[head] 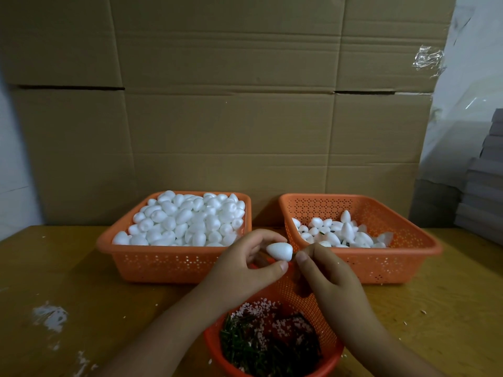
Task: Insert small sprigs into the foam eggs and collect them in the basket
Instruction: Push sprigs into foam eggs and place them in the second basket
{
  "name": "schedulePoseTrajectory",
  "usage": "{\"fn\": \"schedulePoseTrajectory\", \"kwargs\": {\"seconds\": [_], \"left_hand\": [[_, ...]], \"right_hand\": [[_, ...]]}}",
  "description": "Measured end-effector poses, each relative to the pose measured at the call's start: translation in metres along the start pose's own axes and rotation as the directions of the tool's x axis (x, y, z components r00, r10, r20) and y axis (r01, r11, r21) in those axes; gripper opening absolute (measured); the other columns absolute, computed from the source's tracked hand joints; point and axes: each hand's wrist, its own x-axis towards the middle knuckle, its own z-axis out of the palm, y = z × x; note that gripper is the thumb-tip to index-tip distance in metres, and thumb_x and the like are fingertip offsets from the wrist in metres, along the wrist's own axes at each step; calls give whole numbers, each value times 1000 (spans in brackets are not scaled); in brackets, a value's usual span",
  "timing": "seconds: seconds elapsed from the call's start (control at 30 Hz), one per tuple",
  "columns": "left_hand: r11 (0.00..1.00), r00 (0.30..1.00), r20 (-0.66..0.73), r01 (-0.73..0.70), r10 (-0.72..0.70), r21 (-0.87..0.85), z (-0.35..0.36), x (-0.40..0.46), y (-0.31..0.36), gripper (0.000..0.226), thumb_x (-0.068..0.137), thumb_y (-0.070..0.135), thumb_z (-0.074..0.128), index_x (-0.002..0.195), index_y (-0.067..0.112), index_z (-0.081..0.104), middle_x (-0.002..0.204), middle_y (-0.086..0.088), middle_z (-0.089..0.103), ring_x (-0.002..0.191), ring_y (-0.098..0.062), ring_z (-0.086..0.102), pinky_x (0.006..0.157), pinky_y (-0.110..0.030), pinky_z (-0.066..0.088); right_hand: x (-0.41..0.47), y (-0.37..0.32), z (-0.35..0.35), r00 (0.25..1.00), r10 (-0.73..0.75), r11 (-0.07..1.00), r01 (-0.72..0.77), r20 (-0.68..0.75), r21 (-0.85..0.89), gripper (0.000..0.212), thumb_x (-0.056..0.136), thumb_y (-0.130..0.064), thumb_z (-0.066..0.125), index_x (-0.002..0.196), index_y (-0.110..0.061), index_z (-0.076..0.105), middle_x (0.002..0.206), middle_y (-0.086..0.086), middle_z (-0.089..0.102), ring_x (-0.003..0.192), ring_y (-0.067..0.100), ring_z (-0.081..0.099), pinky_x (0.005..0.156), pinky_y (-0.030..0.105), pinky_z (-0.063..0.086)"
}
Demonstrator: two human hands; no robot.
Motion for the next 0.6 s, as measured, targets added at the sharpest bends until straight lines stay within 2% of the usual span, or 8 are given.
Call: {"fn": "schedulePoseTrajectory", "kwargs": {"seconds": [0.13, 0.27, 0.33, 0.4, 0.53, 0.6], "left_hand": [[1000, 1000, 5, 4, -4, 8, 0, 0, -1, 31, 87, 9, 71, 110, 29, 65, 103, 15, 70, 84, 5, 61, 78, -19, 49], [1000, 1000, 0, 25, -25, 8, 0, 0, -3, 33, 79, 26, 72, 110, 34, 66, 105, 8, 70, 93, -6, 67, 82, -22, 52], [1000, 1000, 4, 22, -22, 10, 0, 1, -3, 31, 77, 29, 70, 106, 38, 66, 105, 9, 70, 97, -7, 67, 82, -22, 52], [1000, 1000, 6, 0, 0, 19, 1, 1, -3, 26, 78, 29, 69, 102, 38, 67, 104, 13, 70, 97, -6, 66, 82, -21, 52], [999, 1000, -6, -27, 27, 25, 1, 2, -3, 21, 79, 27, 68, 98, 36, 68, 100, 14, 70, 94, -4, 66, 79, -19, 51], [1000, 1000, -9, -21, 21, 23, 1, 2, -3, 20, 80, 28, 67, 98, 36, 68, 99, 13, 70, 92, -5, 66, 78, -22, 51]], "right_hand": [[0, 0, -1, 1000, 23, 1000, -23, 0, -4, 31, 97, -23, 52, 71, -6, 60, 68, 24, 53, 63, 35, 52, 61, 48, 43], [1, -2, -2, 999, 35, 999, -34, 6, -5, 35, 97, -25, 51, 70, -4, 59, 67, 25, 53, 61, 34, 51, 62, 49, 43], [0, -2, -2, 999, 38, 999, -38, 12, -2, 35, 96, -25, 50, 70, -4, 59, 67, 25, 54, 62, 36, 51, 62, 49, 43], [0, -1, -2, 999, 41, 999, -41, 12, 14, 34, 96, -25, 51, 69, -7, 60, 66, 24, 54, 61, 32, 51, 59, 44, 44], [0, -2, -1, 998, 55, 991, -56, 11, 118, 16, 95, -14, 54, 81, -11, 61, 65, 10, 59, 59, 16, 56, 56, 23, 47], [-1, -2, -1, 999, 49, 991, -51, 21, 126, 11, 94, -11, 56, 84, -11, 61, 67, 10, 59, 60, 15, 56, 57, 22, 47]]}}
